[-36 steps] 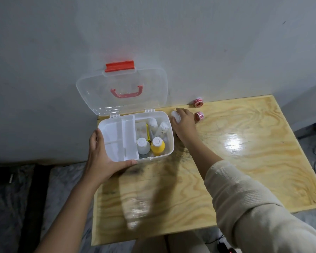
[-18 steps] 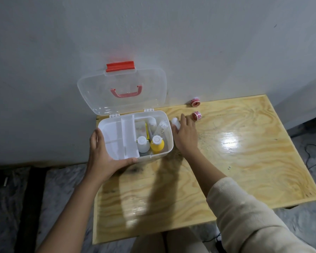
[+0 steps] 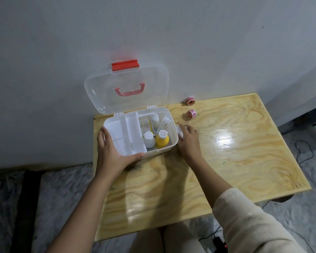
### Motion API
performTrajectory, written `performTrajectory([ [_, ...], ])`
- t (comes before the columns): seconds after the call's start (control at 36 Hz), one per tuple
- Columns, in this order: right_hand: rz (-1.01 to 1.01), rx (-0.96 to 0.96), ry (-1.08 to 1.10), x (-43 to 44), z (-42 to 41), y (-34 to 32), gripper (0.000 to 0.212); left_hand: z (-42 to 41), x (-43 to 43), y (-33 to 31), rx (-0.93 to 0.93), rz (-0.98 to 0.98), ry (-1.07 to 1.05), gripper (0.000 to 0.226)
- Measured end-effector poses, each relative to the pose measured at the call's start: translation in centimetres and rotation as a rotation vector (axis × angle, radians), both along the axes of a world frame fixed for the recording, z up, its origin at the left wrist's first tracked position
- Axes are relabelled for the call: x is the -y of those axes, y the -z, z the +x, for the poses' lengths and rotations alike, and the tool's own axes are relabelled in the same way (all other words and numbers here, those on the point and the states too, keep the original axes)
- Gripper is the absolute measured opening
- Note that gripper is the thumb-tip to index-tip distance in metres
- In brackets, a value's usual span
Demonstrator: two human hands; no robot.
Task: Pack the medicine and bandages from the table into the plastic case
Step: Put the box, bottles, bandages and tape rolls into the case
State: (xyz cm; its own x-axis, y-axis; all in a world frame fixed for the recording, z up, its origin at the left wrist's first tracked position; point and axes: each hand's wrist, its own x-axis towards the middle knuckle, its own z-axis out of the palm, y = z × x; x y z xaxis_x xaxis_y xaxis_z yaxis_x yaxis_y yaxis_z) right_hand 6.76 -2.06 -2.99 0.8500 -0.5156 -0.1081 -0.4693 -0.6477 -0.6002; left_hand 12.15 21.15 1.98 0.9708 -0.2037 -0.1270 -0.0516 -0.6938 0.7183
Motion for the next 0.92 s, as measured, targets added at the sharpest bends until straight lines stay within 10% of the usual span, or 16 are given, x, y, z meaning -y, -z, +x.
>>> performTrajectory([
  [0.58,0.097,0.72,0.286,-3.5,-0.4,-12.6,0.031,-0.6,-1.2,-1.5,0.008,-0.338,0.082,0.109],
  [0.92,0.303,0.458,-0.104,-14.9,4.2,-11.2,0.035,-0.8,-2.5,-0.8,-0.069,-0.386,0.155,0.096],
])
